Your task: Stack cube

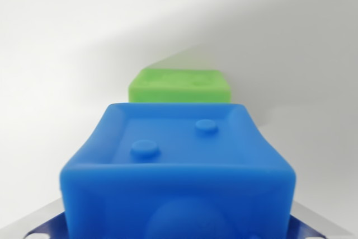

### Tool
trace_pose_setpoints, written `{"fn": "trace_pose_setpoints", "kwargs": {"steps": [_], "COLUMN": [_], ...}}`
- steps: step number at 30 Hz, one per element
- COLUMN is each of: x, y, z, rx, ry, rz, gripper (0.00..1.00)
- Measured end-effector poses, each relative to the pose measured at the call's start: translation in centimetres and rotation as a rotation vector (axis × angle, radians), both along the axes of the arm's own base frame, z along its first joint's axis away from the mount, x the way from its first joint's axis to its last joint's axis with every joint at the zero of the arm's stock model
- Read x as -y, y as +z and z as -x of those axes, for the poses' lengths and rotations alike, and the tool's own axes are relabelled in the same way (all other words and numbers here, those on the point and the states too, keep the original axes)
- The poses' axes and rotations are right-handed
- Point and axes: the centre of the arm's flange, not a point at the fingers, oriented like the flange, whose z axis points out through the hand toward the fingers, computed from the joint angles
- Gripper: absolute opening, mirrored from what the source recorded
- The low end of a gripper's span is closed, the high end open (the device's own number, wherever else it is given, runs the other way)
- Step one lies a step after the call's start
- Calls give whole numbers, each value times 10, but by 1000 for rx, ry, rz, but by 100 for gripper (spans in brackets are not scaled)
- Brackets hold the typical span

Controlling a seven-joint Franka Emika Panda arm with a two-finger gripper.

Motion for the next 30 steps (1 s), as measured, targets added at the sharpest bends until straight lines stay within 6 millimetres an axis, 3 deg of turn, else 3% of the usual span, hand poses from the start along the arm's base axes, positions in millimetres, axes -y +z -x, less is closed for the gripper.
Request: {"fn": "trace_pose_setpoints", "kwargs": {"steps": [13,26,27,30], "x": [0,0,0,0], "y": [-21,-29,-29,-29], "z": [0,0,0,0], "rx": [0,1,1,1], "ry": [0,1,1,1], "rz": [0,0,0,0], "gripper": [0,0,100,100]}}
